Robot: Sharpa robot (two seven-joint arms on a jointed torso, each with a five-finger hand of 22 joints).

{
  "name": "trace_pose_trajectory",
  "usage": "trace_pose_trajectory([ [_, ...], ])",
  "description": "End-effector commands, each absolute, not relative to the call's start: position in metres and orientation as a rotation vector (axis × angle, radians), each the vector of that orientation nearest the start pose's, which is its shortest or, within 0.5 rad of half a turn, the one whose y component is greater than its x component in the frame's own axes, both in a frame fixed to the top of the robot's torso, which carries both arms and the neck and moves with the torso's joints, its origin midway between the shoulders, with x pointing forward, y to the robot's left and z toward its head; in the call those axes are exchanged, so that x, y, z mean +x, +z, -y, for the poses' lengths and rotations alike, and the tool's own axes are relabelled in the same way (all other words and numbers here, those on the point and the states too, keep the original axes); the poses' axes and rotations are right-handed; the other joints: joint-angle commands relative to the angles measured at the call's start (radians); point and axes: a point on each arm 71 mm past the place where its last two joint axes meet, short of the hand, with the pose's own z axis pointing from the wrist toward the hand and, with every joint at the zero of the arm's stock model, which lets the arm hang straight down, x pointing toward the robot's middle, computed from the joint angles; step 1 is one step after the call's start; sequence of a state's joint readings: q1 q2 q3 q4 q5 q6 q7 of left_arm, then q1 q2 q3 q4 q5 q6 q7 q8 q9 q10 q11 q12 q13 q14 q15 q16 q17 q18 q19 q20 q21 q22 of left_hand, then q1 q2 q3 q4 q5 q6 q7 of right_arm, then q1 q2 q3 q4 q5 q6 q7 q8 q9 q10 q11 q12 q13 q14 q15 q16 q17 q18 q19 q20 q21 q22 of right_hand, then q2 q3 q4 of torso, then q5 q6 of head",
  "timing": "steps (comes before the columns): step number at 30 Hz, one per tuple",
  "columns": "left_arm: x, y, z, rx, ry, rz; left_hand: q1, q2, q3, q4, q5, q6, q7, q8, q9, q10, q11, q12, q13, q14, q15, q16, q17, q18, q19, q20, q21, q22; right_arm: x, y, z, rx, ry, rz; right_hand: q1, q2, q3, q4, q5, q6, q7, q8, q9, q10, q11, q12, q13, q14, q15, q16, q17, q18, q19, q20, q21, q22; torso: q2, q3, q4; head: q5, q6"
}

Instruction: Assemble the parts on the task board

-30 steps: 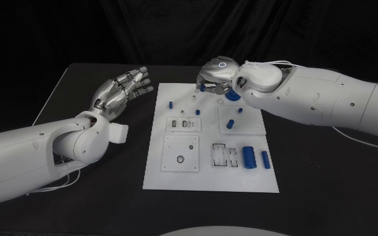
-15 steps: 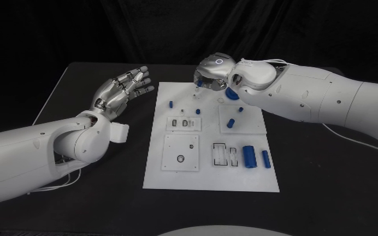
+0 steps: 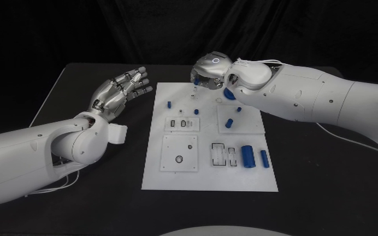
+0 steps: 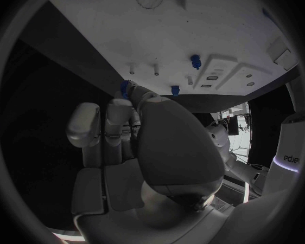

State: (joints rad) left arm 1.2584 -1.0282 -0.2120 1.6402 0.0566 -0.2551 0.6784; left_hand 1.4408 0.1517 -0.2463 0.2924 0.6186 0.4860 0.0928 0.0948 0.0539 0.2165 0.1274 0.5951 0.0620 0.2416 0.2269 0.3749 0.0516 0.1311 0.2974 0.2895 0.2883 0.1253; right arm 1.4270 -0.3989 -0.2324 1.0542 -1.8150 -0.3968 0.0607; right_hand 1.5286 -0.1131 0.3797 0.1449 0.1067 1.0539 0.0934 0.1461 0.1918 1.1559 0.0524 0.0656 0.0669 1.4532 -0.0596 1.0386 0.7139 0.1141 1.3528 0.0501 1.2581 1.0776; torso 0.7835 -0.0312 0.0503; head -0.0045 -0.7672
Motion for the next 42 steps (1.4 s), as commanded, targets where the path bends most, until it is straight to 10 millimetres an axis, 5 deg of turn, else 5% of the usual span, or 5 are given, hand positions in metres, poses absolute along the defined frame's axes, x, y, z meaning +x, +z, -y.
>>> trace_pose_trajectory([
  [1, 0.448, -0.178, -0.268, -0.981, -1.675, -1.168, 0.01, -0.001, 0.006, -0.002, 0.005, -0.001, -0.008, 0.006, -0.001, -0.002, 0.005, -0.003, 0.0, 0.005, -0.003, 0.003, 0.001, -0.015, 0.007, 0.002, 0.004, -0.001, 0.563, -0.137, 0.087, -0.774, 0.442, -1.301, -0.006, -0.005, -0.002, 0.006, -0.005, -0.003, 0.006, -0.005, 0.001, -0.002, 0.006, -0.005, -0.001, 0.002, 0.005, 0.001, 0.0, -0.012, 0.009, 0.0, 0.004, 0.003, -0.001, 0.0, 0.0013, -0.001, -0.001],
  [33, 0.45, -0.178, -0.264, -0.98, -1.697, -1.174, 0.018, 0.002, 0.012, -0.003, 0.016, 0.001, -0.002, 0.008, 0.0, -0.003, 0.007, -0.005, 0.0, 0.005, 0.0, 0.004, 0.002, -0.016, 0.008, 0.002, 0.005, -0.001, 0.568, -0.157, 0.086, -0.772, 0.423, -1.354, -0.01, -0.005, -0.001, 0.011, -0.02, -0.01, 0.009, -0.011, 0.005, -0.012, 0.007, -0.005, -0.001, -0.002, 0.007, -0.008, -0.012, -0.012, 0.008, 0.004, 0.008, 0.012, 0.001, 0.0015, 0.0002, -0.003, -0.021],
  [42, 0.45, -0.178, -0.264, -0.982, -1.698, -1.175, 0.026, 0.003, 0.018, -0.003, 0.025, 0.044, 0.023, 0.023, 0.005, 0.005, -0.002, 0.005, 0.001, 0.01, 0.001, 0.01, 0.003, -0.018, 0.01, 0.002, 0.008, -0.001, 0.567, -0.162, 0.083, -0.779, 0.429, -1.367, -0.014, -0.007, 0.0, 0.017, -0.033, -0.029, 0.008, -0.024, 0.004, -0.016, 0.006, -0.005, 0.0, -0.003, 0.006, -0.01, -0.013, -0.012, 0.007, 0.004, 0.009, 0.018, 0.0, 0.0021, -0.0019, -0.003, -0.03],
])
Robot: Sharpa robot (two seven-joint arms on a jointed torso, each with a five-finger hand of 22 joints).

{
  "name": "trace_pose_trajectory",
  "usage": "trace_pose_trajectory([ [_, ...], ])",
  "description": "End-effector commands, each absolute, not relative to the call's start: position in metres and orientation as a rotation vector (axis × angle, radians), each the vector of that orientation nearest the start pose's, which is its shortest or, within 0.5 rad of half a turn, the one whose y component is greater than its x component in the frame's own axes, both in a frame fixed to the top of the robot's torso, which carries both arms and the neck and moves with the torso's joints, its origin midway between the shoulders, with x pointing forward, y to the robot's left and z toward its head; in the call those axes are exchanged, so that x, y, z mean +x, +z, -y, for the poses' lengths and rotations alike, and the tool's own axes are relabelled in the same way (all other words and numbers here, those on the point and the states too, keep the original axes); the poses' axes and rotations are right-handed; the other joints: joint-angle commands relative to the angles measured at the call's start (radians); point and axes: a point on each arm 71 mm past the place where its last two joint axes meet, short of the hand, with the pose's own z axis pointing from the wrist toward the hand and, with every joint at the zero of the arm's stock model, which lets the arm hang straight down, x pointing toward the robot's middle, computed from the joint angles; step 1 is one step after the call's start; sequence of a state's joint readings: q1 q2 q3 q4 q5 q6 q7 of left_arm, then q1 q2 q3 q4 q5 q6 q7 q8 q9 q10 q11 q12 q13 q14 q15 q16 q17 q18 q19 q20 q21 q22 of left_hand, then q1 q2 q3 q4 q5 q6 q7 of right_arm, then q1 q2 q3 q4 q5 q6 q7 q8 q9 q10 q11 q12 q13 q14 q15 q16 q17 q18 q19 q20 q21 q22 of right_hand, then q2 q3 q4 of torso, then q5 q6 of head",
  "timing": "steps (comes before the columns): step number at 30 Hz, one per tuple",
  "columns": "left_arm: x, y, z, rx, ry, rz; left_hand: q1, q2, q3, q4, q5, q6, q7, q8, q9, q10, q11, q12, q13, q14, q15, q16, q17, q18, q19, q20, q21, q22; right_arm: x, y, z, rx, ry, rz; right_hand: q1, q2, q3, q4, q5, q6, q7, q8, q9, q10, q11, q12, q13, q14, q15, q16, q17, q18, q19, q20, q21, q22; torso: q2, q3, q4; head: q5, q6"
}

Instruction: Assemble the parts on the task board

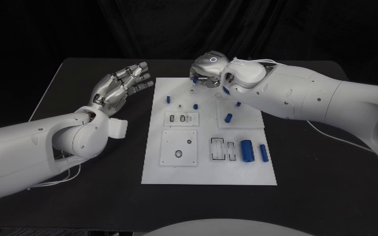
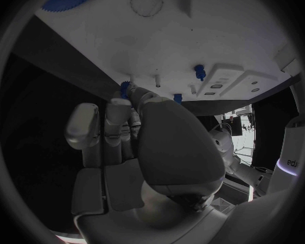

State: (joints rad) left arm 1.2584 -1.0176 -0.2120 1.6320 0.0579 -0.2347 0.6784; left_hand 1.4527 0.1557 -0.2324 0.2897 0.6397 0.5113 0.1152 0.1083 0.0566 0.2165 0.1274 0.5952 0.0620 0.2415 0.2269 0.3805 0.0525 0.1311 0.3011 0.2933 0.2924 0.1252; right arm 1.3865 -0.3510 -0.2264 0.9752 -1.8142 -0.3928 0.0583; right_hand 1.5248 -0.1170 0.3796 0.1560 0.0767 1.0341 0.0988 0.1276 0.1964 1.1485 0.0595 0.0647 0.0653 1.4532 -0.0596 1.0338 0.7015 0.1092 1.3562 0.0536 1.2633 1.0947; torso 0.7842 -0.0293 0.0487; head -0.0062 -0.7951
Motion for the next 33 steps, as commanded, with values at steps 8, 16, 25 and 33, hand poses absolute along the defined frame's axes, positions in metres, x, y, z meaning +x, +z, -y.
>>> trace_pose_trajectory([
  [8, 0.45, -0.1785, -0.2659, -0.984, -1.693, -1.174, 0.017, -0.001, 0.007, 0.0, 0.006, 0.034, 0.01, 0.017, 0.004, 0.006, -0.005, 0.006, 0.001, 0.012, 0.001, 0.007, 0.002, -0.019, 0.007, -0.002, 0.005, -0.001, 0.5659, -0.163, 0.0799, -0.783, 0.435, -1.369, -0.013, -0.003, 0.0, 0.009, -0.007, -0.016, 0.002, -0.012, -0.001, -0.009, -0.002, -0.003, 0.002, -0.004, 0.006, -0.007, -0.002, -0.008, 0.003, 0.001, 0.004, 0.003, 0.0, -0.001, -0.0014, 0.001, -0.006],
  [16, 0.4504, -0.1786, -0.2657, -0.985, -1.693, -1.173, 0.018, -0.001, 0.008, -0.001, 0.007, 0.035, 0.012, 0.018, 0.004, 0.006, -0.006, 0.005, 0.001, 0.013, 0.001, 0.008, 0.002, -0.019, 0.008, -0.002, 0.005, -0.001, 0.565, -0.1632, 0.0786, -0.784, 0.438, -1.369, -0.017, -0.007, -0.001, 0.013, -0.012, -0.026, 0.001, -0.019, -0.003, -0.017, 0.0, -0.005, 0.001, -0.006, 0.007, -0.014, -0.011, -0.007, -0.001, 0.001, 0.0, -0.001, -0.001, 0.0006, -0.0025, 0.005, -0.011],
  [25, 0.4506, -0.1788, -0.2658, -0.988, -1.693, -1.172, 0.019, -0.001, 0.008, -0.001, 0.008, 0.035, 0.012, 0.019, 0.004, 0.006, -0.005, 0.005, 0.001, 0.012, 0.001, 0.007, 0.002, -0.019, 0.008, -0.002, 0.006, -0.001, 0.567, -0.1651, 0.0802, -0.773, 0.409, -1.404, -0.031, -0.031, -0.044, 0.016, -0.02, -0.179, -0.028, -0.065, -0.047, -0.208, 0.028, -0.005, 0.0, -0.051, 0.029, -0.092, -0.106, 0.008, -0.05, 0.021, -0.062, -0.066, -0.001, 0.0014, -0.0033, 0.007, -0.013],
  [33, 0.4509, -0.179, -0.2667, -0.995, -1.691, -1.17, 0.019, -0.002, 0.008, -0.001, 0.008, 0.036, 0.012, 0.019, 0.004, 0.006, -0.005, 0.005, 0.001, 0.013, 0.001, 0.009, 0.002, -0.019, 0.009, -0.002, 0.006, -0.001, 0.5673, -0.1657, 0.0819, -0.767, 0.402, -1.41, -0.028, -0.025, -0.051, 0.013, -0.018, -0.178, -0.032, -0.061, -0.049, -0.207, 0.028, -0.001, 0.004, -0.052, 0.029, -0.093, -0.105, 0.008, -0.051, 0.023, -0.063, -0.065, -0.001, 0.0017, -0.0032, 0.008, -0.015],
])
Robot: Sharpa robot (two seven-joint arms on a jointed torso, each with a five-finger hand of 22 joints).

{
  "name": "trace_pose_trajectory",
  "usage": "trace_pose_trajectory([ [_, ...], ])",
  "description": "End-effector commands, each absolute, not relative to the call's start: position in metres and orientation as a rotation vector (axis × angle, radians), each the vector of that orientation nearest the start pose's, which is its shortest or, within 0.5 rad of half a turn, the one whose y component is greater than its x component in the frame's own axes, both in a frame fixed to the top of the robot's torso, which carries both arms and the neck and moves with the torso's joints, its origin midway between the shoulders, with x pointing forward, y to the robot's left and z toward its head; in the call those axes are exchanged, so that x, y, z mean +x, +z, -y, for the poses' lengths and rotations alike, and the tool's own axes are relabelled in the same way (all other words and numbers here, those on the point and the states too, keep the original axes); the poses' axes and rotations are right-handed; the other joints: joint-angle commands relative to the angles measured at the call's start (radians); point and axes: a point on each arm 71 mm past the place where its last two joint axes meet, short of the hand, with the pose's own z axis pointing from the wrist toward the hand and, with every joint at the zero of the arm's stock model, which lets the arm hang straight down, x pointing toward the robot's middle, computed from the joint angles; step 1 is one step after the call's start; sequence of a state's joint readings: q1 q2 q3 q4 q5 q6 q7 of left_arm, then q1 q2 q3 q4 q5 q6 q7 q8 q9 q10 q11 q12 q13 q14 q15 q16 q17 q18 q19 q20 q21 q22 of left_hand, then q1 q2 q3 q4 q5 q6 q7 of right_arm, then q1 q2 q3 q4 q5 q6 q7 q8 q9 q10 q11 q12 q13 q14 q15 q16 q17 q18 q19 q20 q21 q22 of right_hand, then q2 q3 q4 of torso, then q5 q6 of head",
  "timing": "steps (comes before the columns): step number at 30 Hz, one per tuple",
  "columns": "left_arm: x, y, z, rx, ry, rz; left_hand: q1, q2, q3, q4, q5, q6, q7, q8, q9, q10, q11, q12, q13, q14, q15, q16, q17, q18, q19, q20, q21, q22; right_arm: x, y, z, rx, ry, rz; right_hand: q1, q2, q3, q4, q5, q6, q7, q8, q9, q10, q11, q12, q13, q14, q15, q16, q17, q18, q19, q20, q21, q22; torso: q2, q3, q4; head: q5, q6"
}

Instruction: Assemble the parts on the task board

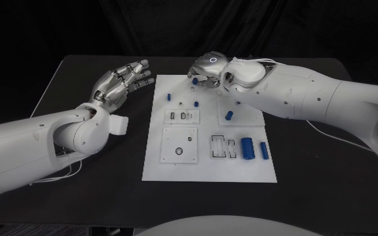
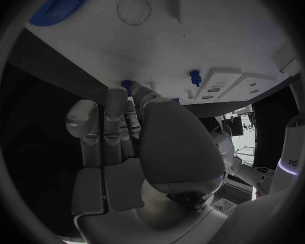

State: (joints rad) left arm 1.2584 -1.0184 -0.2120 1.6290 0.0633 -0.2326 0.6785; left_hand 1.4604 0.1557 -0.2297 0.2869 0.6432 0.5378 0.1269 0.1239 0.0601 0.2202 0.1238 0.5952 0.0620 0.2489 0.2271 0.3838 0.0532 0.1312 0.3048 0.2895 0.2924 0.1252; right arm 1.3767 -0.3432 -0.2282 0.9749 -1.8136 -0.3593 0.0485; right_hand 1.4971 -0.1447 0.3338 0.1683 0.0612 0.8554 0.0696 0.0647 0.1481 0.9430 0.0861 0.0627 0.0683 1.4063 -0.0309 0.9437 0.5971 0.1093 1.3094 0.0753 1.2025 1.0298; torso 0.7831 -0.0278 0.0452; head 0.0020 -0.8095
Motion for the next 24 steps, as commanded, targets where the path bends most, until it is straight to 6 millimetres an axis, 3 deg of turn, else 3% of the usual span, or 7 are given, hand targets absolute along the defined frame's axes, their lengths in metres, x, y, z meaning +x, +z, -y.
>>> trace_pose_trajectory([
  [1, 0.451, -0.179, -0.267, -0.995, -1.691, -1.17, 0.011, -0.002, 0.006, 0.002, 0.005, 0.009, 0.0, 0.004, 0.001, 0.002, -0.001, 0.005, 0.001, 0.006, 0.001, 0.005, 0.002, -0.019, 0.005, 0.002, 0.006, -0.001, 0.567, -0.166, 0.082, -0.766, 0.402, -1.408, -0.001, 0.002, -0.006, 0.001, -0.002, 0.001, -0.002, 0.002, -0.001, -0.002, 0.001, 0.001, 0.001, -0.006, 0.0, -0.004, -0.003, 0.008, -0.005, 0.001, -0.003, 0.0, 0.0, 0.0004, 0.0005, -0.001, -0.002],
  [14, 0.451, -0.179, -0.268, -0.999, -1.687, -1.169, 0.013, -0.003, 0.006, 0.001, 0.007, 0.007, -0.001, 0.004, 0.0, 0.002, 0.0, 0.005, 0.001, 0.006, 0.002, 0.006, 0.002, -0.02, 0.006, 0.002, 0.007, -0.001, 0.567, -0.16, 0.088, -0.736, 0.419, -1.342, 0.003, 0.009, -0.05, -0.003, -0.001, -0.025, 0.003, 0.0, -0.021, -0.078, 0.006, -0.001, 0.0, -0.025, 0.006, -0.024, -0.027, 0.012, -0.02, 0.007, -0.026, -0.013, 0.001, 0.0002, -0.0005, 0.003, 0.001],
  [17, 0.45, -0.179, -0.27, -1.001, -1.684, -1.169, 0.015, -0.003, 0.007, 0.001, 0.008, 0.006, -0.001, 0.004, 0.0, 0.001, 0.001, 0.004, 0.001, 0.007, 0.002, 0.006, 0.002, -0.02, 0.006, 0.002, 0.007, -0.001, 0.565, -0.152, 0.094, -0.727, 0.431, -1.305, 0.007, 0.018, -0.058, 0.0, 0.008, -0.018, 0.017, 0.004, -0.024, -0.048, 0.0, 0.008, 0.01, -0.022, 0.003, -0.018, -0.02, 0.012, -0.017, 0.005, -0.025, -0.007, 0.001, 0.0002, 0.0, 0.002, 0.009],
  [24, 0.449, -0.179, -0.275, -1.006, -1.671, -1.162, 0.015, -0.003, 0.007, 0.001, 0.009, 0.007, -0.001, 0.005, 0.0, 0.002, 0.001, 0.005, 0.001, 0.007, 0.002, 0.007, 0.002, -0.02, 0.006, 0.002, 0.008, -0.001, 0.556, -0.119, 0.127, -0.702, 0.417, -1.31, 0.0, 0.032, -0.063, 0.012, 0.016, -0.016, 0.019, 0.003, -0.034, 0.038, -0.015, 0.024, 0.035, -0.023, -0.007, -0.021, -0.025, 0.012, -0.017, -0.003, -0.031, -0.003, 0.0, 0.0005, 0.0003, -0.001, 0.018],
])
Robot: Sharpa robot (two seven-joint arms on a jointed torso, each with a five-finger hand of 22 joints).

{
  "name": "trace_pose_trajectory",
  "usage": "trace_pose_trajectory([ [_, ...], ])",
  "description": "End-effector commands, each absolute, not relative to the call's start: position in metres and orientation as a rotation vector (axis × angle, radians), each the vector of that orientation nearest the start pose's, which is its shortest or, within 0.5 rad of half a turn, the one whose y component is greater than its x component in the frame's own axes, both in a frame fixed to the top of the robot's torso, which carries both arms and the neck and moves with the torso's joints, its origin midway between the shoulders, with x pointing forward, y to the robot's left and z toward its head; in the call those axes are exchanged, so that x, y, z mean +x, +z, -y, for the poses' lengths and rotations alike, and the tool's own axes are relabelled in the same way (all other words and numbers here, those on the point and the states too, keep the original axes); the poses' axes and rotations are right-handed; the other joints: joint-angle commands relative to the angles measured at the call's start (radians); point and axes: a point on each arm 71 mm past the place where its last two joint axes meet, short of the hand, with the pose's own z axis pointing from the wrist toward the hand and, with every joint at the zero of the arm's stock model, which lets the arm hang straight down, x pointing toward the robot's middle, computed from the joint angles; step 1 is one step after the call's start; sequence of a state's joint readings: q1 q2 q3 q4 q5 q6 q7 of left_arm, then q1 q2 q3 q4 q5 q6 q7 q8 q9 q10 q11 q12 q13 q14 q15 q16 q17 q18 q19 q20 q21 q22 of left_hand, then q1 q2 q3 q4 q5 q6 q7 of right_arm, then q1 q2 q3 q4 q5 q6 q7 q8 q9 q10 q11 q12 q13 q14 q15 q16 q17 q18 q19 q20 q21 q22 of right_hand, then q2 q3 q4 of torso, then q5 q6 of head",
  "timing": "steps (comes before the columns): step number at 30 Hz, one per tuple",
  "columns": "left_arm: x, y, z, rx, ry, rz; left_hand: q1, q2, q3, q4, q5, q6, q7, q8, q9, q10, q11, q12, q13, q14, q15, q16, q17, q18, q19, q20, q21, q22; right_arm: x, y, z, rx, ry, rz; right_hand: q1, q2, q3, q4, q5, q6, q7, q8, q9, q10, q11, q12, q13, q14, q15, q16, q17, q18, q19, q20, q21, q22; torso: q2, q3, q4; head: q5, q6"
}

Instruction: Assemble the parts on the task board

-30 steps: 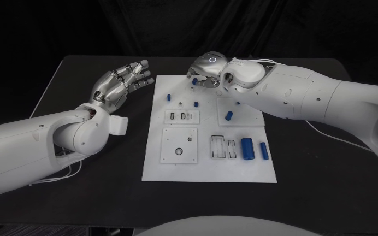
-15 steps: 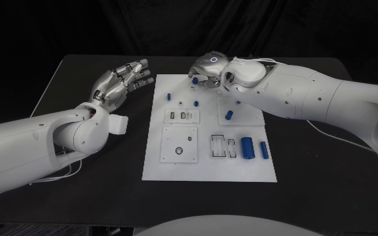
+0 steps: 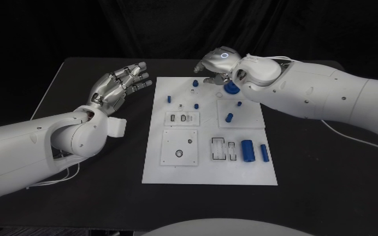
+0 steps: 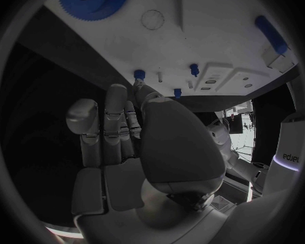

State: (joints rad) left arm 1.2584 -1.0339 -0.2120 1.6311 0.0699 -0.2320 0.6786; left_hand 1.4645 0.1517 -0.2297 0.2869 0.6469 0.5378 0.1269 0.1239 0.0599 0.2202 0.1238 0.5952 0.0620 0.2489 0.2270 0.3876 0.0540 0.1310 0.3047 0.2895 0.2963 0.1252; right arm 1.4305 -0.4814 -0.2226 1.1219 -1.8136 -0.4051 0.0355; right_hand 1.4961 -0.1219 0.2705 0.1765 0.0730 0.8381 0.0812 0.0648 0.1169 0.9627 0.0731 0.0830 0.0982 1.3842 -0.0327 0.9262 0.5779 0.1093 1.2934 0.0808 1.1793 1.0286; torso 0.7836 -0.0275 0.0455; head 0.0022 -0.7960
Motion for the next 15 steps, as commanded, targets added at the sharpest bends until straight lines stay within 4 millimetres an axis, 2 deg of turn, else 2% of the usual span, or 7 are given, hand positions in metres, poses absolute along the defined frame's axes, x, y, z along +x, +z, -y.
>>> trace_pose_trajectory([
  [1, 0.449, -0.179, -0.276, -1.007, -1.669, -1.162, 0.011, 0.001, 0.008, 0.001, 0.005, 0.007, -0.001, 0.005, 0.0, 0.002, 0.001, 0.005, 0.001, 0.007, 0.002, 0.003, 0.001, -0.02, 0.006, 0.002, 0.004, -0.001, 0.555, -0.116, 0.131, -0.694, 0.415, -1.319, 0.003, 0.01, 0.005, 0.005, 0.01, -0.003, 0.001, 0.002, -0.005, 0.044, -0.007, 0.01, 0.013, -0.003, -0.009, -0.006, -0.008, 0.013, -0.002, -0.011, -0.01, -0.003, 0.0, 0.0002, -0.0004, -0.001, 0.005],
  [2, 0.449, -0.179, -0.276, -1.008, -1.667, -1.16, 0.011, 0.001, 0.008, 0.001, 0.005, 0.007, -0.001, 0.005, 0.0, 0.002, 0.001, 0.005, 0.001, 0.007, 0.002, 0.003, 0.001, -0.02, 0.006, 0.002, 0.004, -0.001, 0.553, -0.112, 0.139, -0.678, 0.412, -1.338, 0.006, 0.011, 0.01, 0.007, 0.013, -0.008, -0.013, 0.001, -0.008, 0.068, -0.015, 0.014, 0.021, -0.003, -0.013, -0.006, -0.007, 0.013, -0.003, -0.014, -0.012, -0.002, -0.001, 0.0004, -0.0025, 0.001, 0.007],
  [4, 0.45, -0.179, -0.278, -1.01, -1.664, -1.159, 0.011, 0.001, 0.008, 0.001, 0.005, 0.007, -0.001, 0.005, 0.0, 0.002, 0.001, 0.005, 0.001, 0.007, 0.002, 0.003, 0.001, -0.02, 0.006, 0.002, 0.004, -0.001, 0.551, -0.107, 0.155, -0.649, 0.409, -1.371, 0.007, 0.011, 0.021, 0.013, 0.019, -0.019, -0.007, 0.0, -0.015, 0.106, -0.022, 0.02, 0.036, -0.004, -0.018, -0.007, -0.007, 0.013, -0.003, -0.02, -0.014, 0.0, -0.003, -0.0002, -0.0053, 0.003, 0.008],
  [6, 0.45, -0.179, -0.278, -1.011, -1.663, -1.158, 0.011, 0.001, 0.008, 0.001, 0.005, 0.007, -0.001, 0.005, 0.0, 0.002, 0.001, 0.005, 0.001, 0.007, 0.002, 0.003, 0.001, -0.02, 0.006, 0.002, 0.004, -0.001, 0.549, -0.104, 0.168, -0.626, 0.41, -1.394, 0.013, 0.01, 0.025, 0.01, 0.021, -0.024, 0.027, 0.002, -0.02, 0.194, -0.026, 0.07, 0.067, -0.013, -0.02, -0.021, -0.024, 0.014, -0.011, -0.021, -0.025, -0.007, -0.005, -0.001, -0.0066, 0.003, 0.009],
  [10, 0.45, -0.179, -0.277, -1.011, -1.667, -1.16, 0.013, 0.001, 0.009, 0.001, 0.008, 0.009, 0.0, 0.006, 0.001, 0.003, 0.002, 0.007, 0.001, 0.01, 0.003, 0.006, 0.001, -0.02, 0.008, 0.002, 0.005, -0.001, 0.548, -0.105, 0.198, -0.569, 0.41, -1.446, 0.016, 0.0, 0.01, -0.003, 0.023, 0.0, 0.014, 0.011, -0.024, 0.3, -0.063, 0.251, 0.188, -0.028, -0.027, -0.053, -0.058, 0.018, -0.024, -0.029, -0.046, -0.016, -0.009, -0.0034, -0.0116, 0.003, 0.011],
  [12, 0.451, -0.18, -0.277, -1.011, -1.669, -1.161, 0.014, 0.001, 0.01, 0.001, 0.01, 0.007, 0.001, 0.007, 0.0, 0.002, 0.002, 0.006, 0.001, 0.011, 0.004, 0.008, 0.002, -0.02, 0.009, 0.002, 0.006, 0.0, 0.548, -0.108, 0.209, -0.541, 0.409, -1.473, 0.023, 0.018, 0.022, 0.005, 0.033, 0.012, 0.008, 0.007, -0.034, 0.132, -0.061, 0.487, 0.399, -0.029, -0.032, -0.067, -0.067, 0.021, -0.023, -0.034, -0.058, -0.009, -0.012, -0.0046, -0.0149, 0.007, 0.01],
  [15, 0.451, -0.18, -0.276, -1.011, -1.672, -1.164, 0.014, 0.001, 0.01, 0.001, 0.01, 0.007, 0.001, 0.007, 0.0, 0.002, 0.002, 0.006, 0.001, 0.011, 0.004, 0.008, 0.002, -0.02, 0.009, 0.002, 0.006, 0.0, 0.549, -0.114, 0.223, -0.498, 0.407, -1.519, -0.006, 0.006, 0.009, 0.027, 0.023, 0.013, 0.014, 0.006, -0.04, 0.11, -0.071, 0.66, 0.519, -0.028, -0.025, -0.053, -0.042, 0.015, -0.019, -0.028, -0.058, 0.008, -0.017, -0.007, -0.0191, 0.01, 0.007],
])
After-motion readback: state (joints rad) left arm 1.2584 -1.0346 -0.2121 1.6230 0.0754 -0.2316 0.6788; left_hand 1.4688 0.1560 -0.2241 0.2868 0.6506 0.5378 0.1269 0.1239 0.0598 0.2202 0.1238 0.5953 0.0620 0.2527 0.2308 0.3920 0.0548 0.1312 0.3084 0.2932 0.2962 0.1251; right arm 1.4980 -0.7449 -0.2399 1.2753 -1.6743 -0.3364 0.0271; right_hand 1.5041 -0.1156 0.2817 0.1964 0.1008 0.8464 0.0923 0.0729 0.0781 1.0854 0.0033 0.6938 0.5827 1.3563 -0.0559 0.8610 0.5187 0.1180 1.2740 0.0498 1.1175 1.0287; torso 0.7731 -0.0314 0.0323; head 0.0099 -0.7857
